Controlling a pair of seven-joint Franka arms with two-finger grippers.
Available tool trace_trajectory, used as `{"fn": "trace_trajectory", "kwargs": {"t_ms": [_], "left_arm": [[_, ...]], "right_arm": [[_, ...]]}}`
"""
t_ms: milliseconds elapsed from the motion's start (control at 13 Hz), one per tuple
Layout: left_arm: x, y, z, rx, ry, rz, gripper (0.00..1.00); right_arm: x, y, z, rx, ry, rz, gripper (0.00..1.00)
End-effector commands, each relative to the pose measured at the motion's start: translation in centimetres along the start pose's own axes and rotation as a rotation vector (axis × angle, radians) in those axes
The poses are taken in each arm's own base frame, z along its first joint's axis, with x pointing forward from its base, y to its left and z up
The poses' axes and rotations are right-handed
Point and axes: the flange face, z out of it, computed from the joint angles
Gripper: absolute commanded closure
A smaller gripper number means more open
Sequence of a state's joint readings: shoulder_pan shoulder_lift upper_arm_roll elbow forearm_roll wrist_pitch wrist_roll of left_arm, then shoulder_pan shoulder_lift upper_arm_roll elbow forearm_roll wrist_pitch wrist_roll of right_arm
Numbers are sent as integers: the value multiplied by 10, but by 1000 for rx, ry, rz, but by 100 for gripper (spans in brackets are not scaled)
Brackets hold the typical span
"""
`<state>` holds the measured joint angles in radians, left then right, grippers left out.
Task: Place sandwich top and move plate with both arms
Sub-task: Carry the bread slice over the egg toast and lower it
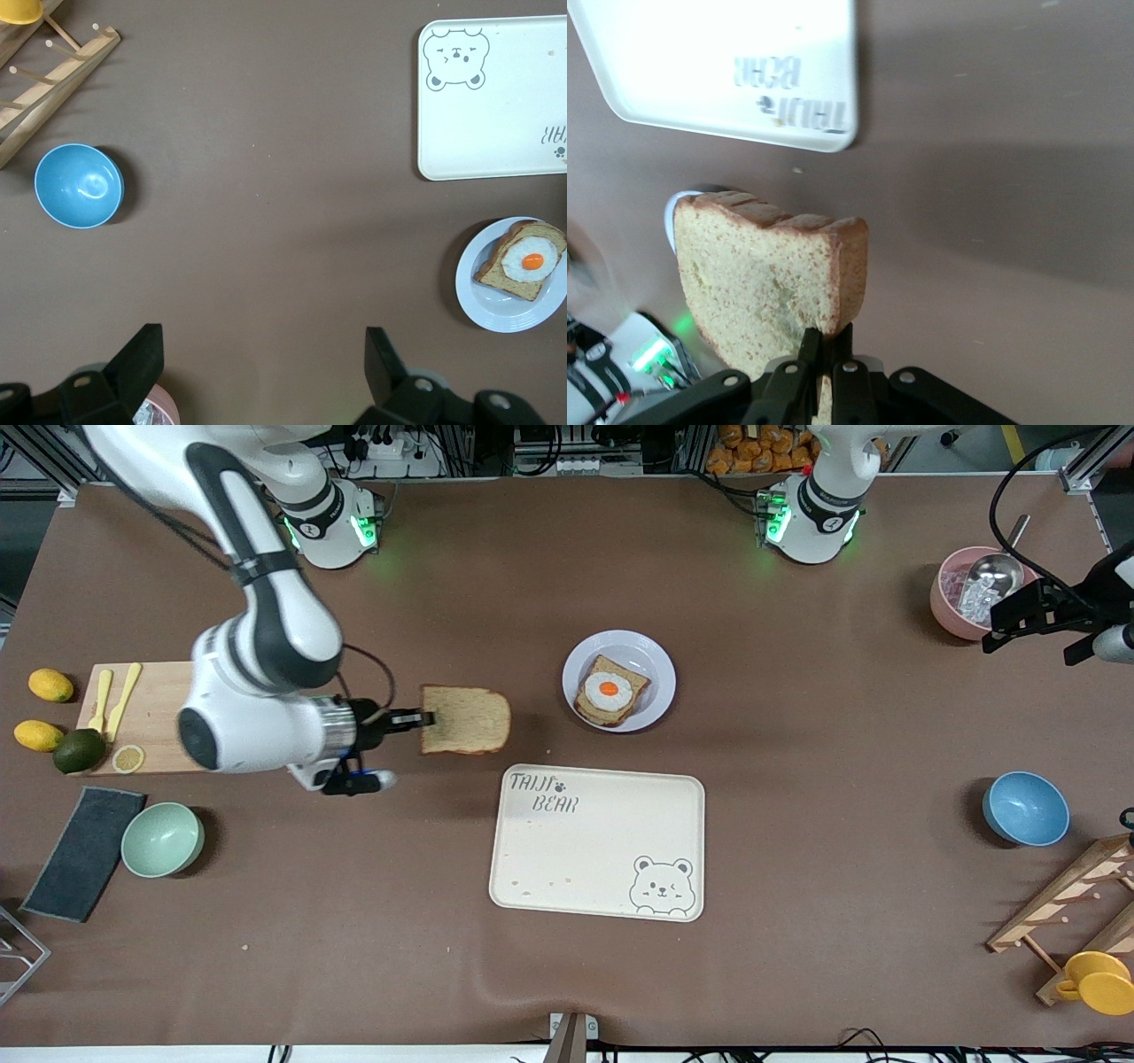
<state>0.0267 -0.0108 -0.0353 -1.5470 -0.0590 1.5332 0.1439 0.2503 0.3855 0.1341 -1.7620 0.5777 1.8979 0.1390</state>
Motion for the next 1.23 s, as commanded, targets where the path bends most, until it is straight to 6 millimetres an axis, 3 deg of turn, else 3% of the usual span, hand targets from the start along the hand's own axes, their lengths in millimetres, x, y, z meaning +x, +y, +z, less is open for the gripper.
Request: {"fn": "trace_trajectory", "kwargs": {"t_ms": [0, 309, 694, 1157], "left_arm": [[1, -1, -1, -15, 12, 6, 0], [2, -3, -2, -11, 22, 6, 0], [2, -3, -1, -12, 21, 4, 0], [2, -2, -1, -12, 19, 6, 0]], "right_arm": [[-22, -63, 42, 17, 40, 58, 100], [-46, -113, 101, 15, 84, 65, 100], [-75, -124, 170, -6, 142, 42, 100], [-101, -126, 221, 6, 175, 36, 100]]}}
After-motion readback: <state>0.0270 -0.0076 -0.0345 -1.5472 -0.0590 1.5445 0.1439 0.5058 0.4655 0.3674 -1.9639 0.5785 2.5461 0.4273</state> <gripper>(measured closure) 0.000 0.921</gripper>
